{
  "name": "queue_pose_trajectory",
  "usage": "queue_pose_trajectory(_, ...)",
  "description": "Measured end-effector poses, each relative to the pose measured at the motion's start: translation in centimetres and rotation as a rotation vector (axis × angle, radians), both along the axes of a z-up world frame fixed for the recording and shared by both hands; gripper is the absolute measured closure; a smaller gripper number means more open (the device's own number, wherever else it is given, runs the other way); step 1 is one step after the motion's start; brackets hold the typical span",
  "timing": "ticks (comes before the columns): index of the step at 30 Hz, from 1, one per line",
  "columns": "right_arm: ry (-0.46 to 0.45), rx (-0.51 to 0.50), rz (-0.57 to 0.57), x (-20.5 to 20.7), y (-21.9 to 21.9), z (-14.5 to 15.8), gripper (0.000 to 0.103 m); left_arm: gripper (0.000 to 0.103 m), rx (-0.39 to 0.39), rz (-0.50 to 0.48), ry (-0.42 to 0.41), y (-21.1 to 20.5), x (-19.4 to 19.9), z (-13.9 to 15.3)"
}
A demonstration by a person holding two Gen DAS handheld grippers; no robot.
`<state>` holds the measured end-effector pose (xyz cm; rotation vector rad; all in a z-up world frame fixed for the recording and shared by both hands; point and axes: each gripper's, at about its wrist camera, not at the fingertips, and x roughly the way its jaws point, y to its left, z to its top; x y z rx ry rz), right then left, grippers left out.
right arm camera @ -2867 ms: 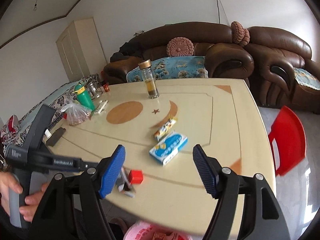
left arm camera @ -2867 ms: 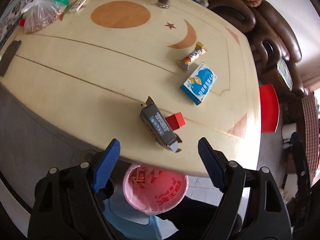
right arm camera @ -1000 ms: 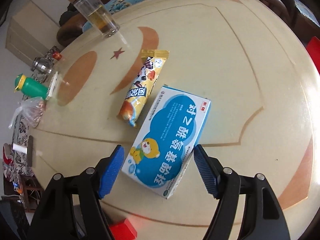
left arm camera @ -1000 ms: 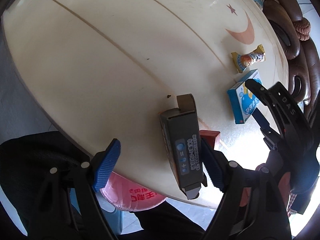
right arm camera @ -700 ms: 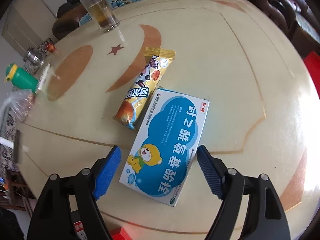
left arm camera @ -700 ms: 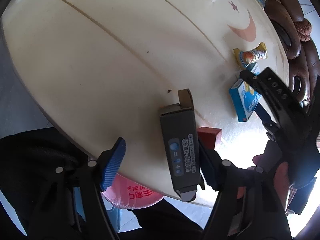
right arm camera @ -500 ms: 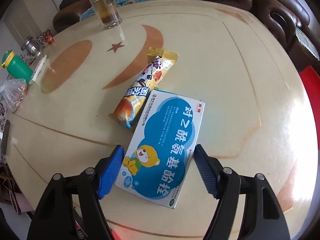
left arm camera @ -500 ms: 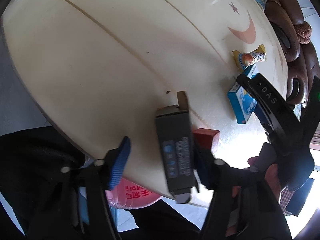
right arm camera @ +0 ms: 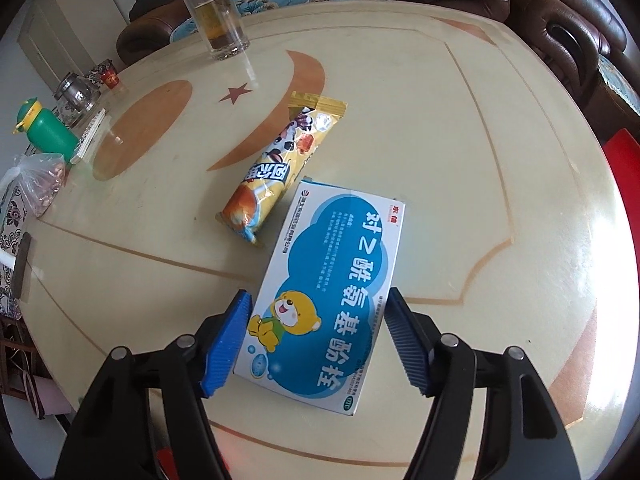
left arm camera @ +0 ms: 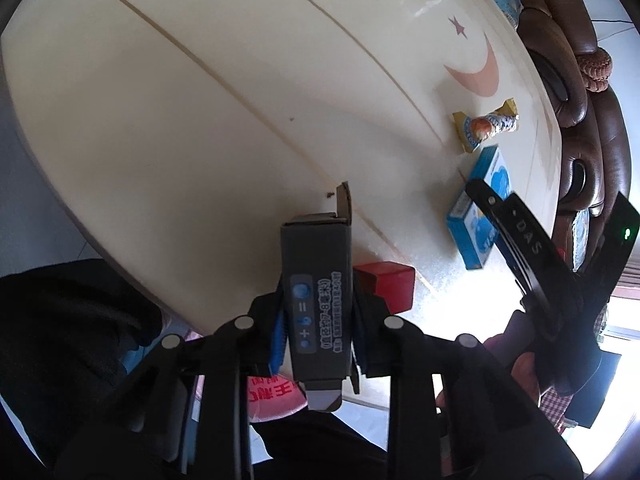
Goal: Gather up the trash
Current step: 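Grasp the dark grey box with the left tool while the right tool grasps the blue medicine box, then carry the grey box and blue medicine box over the pink bin with both tools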
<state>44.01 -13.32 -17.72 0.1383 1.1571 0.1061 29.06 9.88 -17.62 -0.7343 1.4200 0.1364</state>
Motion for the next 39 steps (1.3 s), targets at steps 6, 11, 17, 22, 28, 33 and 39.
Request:
queue_pose_trajectory(6,-0.042,-0.031,0.009,-0.9,-0.6,1.4,0.037,0.077,0.041,-0.027,-0.050,0.0,0.1,1.2)
queue_pose_trajectory(11,-0.076,-0.046,0.014,-1.9,-1.2,2.7,0.038,0.077,0.074,-0.068,-0.097,0.1,0.2,2.4)
queue_pose_trajectory(17,-0.108,-0.025,0.014,-4.0,-2.3,3.8,0.038,0.077,0.116,-0.118,-0.153,0.1,0.2,3.5)
queue_pose_trajectory(22,-0.149,-0.023,0.028,-6.4,-2.9,4.1,0.039,0.077,0.138,-0.142,-0.195,0.4,-0.5,4.1)
queue_pose_trajectory(28,-0.190,-0.012,0.054,-9.5,-3.1,4.6,0.039,0.077,0.173,-0.192,-0.247,-0.1,-1.0,5.0)
queue_pose_trajectory(33,-0.237,-0.003,0.084,-12.8,-2.9,5.8,0.039,0.077,0.192,-0.244,-0.288,-0.8,-1.6,5.9)
queue_pose_trajectory(39,-0.283,0.022,0.097,-16.5,-3.2,7.6,0.039,0.077,0.229,-0.323,-0.335,-2.0,-3.1,7.0)
